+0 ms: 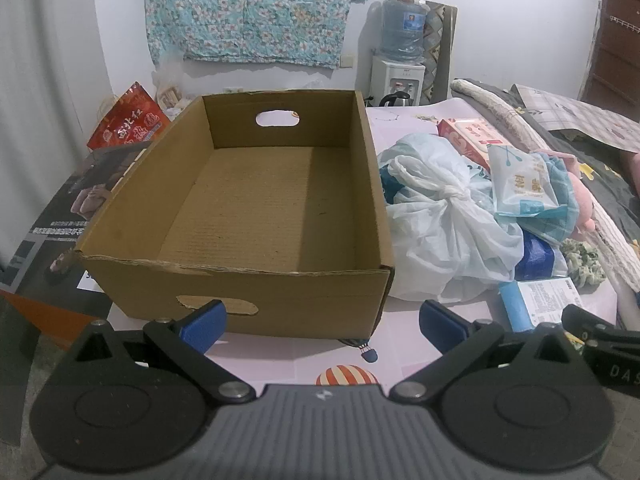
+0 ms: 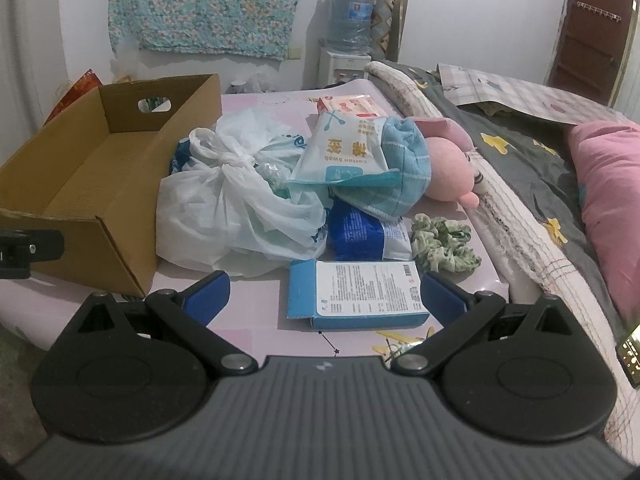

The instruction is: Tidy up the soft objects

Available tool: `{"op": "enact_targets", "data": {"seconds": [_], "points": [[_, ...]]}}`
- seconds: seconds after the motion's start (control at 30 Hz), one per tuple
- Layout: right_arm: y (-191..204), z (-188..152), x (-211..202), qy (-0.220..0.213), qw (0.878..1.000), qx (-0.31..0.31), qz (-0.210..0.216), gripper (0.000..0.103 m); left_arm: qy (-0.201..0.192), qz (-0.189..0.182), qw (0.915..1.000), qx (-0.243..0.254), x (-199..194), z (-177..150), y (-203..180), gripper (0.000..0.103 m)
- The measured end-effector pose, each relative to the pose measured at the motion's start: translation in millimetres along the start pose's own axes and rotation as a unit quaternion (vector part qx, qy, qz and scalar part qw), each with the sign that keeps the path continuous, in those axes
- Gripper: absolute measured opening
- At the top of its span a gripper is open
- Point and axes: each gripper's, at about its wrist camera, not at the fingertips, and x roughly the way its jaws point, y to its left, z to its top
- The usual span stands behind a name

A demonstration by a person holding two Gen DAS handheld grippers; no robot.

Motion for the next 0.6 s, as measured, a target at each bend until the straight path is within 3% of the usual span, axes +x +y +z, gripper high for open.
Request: {"op": "enact_targets", "data": {"seconds": [0.6], "points": [[1.0, 1.3, 0.7, 0.001, 1.0, 0.001, 0.0, 0.102, 0.0, 0.0, 1.0, 0.0, 0.0, -0.1, 0.5, 0.103]]}}
